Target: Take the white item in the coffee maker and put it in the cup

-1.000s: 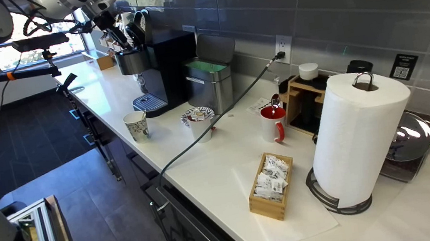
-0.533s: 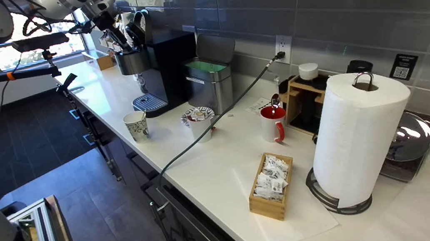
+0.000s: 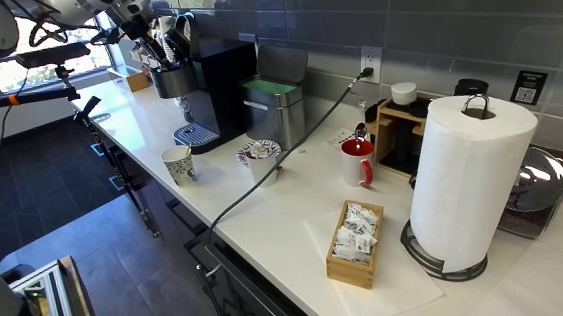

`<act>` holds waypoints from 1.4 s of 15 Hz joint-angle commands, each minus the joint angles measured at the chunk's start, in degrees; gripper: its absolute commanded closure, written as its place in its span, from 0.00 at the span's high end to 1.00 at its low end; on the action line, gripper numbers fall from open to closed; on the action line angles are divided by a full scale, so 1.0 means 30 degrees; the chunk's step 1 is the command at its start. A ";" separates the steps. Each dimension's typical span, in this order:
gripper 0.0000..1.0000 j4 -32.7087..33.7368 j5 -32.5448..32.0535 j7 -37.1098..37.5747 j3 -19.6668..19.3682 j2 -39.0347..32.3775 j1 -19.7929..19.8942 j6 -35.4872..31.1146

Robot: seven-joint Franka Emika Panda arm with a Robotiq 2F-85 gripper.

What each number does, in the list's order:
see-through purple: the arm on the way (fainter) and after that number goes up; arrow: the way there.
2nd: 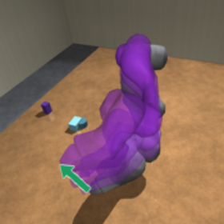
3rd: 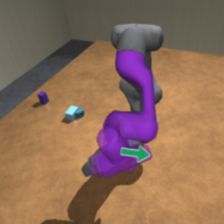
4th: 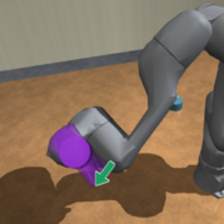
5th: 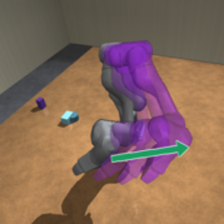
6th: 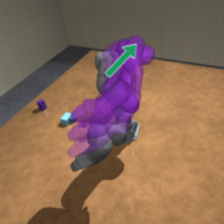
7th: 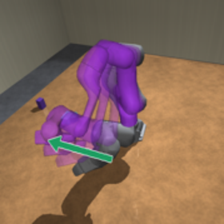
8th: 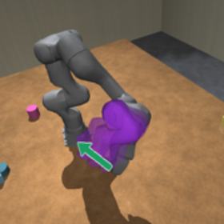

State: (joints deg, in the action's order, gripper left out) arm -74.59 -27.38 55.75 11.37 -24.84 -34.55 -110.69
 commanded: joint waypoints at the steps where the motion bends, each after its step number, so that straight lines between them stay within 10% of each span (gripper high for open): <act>1: 0.28 0.0134 0.0352 0.0042 0.0067 -0.0239 0.0113 -0.0124; 21: 0.28 0.1293 -0.1163 -0.0705 -0.0340 0.2608 0.0024 0.2841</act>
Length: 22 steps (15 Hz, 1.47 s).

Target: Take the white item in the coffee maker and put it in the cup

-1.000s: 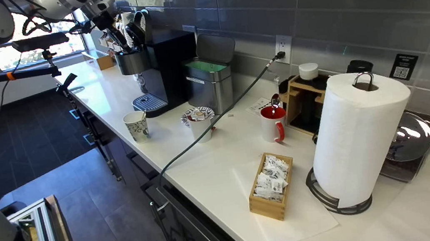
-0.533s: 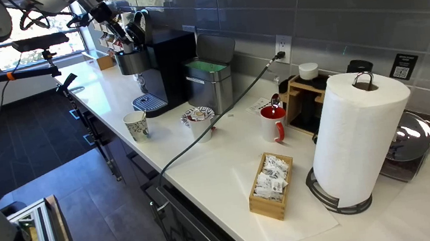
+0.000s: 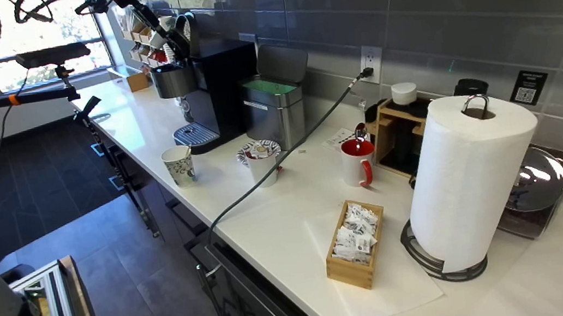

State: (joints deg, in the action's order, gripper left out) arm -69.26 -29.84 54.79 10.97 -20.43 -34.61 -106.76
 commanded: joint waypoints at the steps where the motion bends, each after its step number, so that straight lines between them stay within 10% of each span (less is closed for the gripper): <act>1: 0.28 -0.0844 -0.0436 -0.0286 -0.0322 0.1659 0.0130 0.2069; 14: 0.28 -0.9366 0.1597 0.1436 -0.2181 0.7708 0.1829 0.4024; 15: 0.28 -1.0271 0.1978 0.1621 -0.0892 0.8274 0.3329 0.4027; 22: 0.28 -1.7224 0.5746 0.2333 0.0009 1.1512 0.5982 -0.0550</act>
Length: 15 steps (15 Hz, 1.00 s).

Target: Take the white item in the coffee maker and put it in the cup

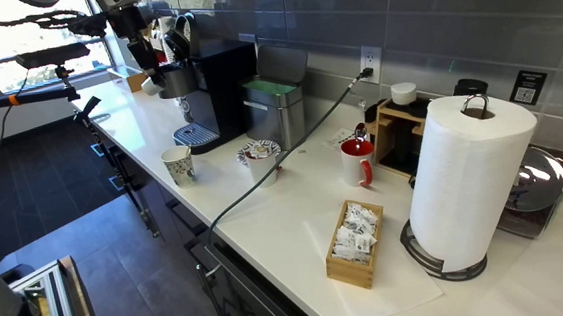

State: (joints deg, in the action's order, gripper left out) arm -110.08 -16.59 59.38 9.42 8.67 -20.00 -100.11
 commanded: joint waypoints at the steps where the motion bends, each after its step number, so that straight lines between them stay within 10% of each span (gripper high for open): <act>1: 0.28 -0.4566 0.1551 0.1189 0.0624 0.2074 0.1393 -0.3904; 15: 0.28 -0.9997 0.1514 0.3898 0.2399 0.2051 0.2882 -1.0204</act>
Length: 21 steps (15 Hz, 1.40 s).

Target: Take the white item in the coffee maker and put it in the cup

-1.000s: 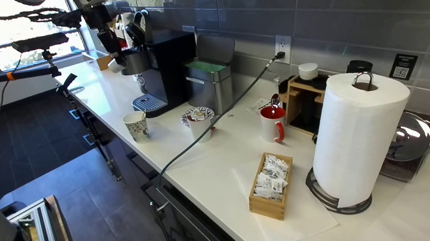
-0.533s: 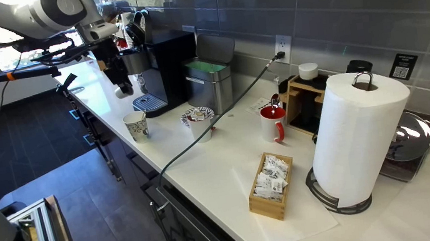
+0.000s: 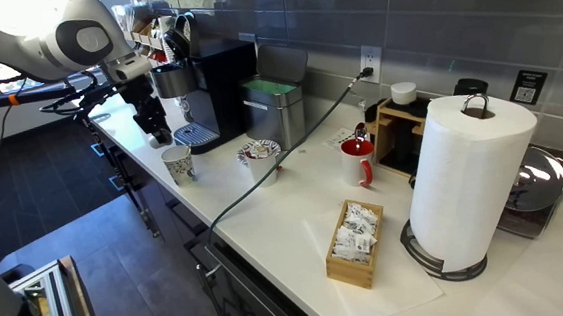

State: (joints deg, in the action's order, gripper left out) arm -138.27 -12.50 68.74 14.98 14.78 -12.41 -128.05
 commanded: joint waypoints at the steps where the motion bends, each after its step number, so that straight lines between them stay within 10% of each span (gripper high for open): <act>1: 0.28 -0.0580 0.0018 0.1037 0.0659 -0.0112 0.0424 -0.1048; 21: 0.28 0.1580 -0.2648 0.3709 0.0970 -0.2953 0.0603 -0.0338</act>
State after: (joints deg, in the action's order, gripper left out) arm -134.75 -19.07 77.88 17.88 7.42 -10.34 -129.25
